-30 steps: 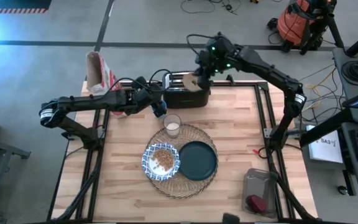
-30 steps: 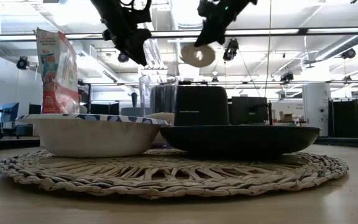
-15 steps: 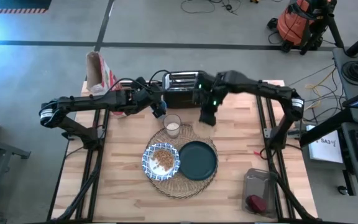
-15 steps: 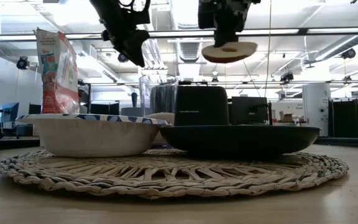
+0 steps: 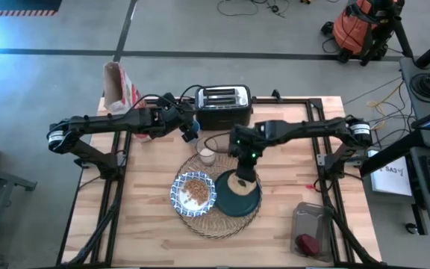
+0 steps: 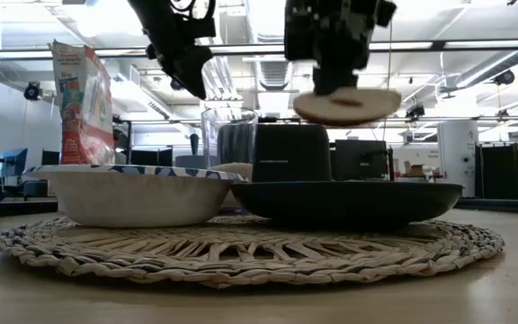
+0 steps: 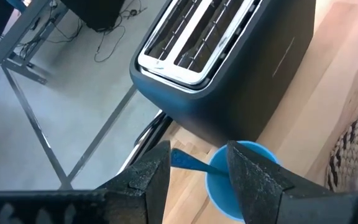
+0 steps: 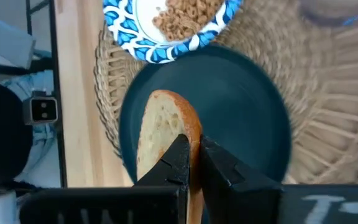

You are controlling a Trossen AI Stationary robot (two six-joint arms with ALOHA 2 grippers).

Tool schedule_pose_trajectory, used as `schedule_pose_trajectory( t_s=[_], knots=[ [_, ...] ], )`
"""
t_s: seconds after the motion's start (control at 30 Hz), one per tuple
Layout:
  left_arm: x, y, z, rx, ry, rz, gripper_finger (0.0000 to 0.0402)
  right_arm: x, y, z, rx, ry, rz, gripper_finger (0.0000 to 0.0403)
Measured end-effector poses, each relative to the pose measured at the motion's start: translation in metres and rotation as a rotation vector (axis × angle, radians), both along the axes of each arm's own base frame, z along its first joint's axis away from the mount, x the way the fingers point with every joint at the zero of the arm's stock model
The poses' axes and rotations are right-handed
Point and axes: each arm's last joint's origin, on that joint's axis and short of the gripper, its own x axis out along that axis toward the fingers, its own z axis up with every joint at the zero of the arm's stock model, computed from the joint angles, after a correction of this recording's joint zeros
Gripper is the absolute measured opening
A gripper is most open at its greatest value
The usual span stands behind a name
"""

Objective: Arrange a breakfast setting
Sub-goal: Put the brown toasted bread on the black plate

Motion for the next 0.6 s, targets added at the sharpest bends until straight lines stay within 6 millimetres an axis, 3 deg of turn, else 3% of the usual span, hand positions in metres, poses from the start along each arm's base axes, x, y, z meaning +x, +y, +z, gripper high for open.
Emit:
schedule_pose_trajectory(
  t_s=[0.2, 0.6],
  knots=[
    [0.0, 0.0, 0.0, 0.005, 0.013, -0.009, 0.0141, -0.003, 0.008, -0.031, 0.021, -0.009, -0.023, 0.0013],
    [0.0, 0.0, 0.0, 0.004, 0.016, -0.009, 0.0141, -0.013, 0.016, -0.072, 0.059, -0.024, -0.063, 0.0013]
  ],
)
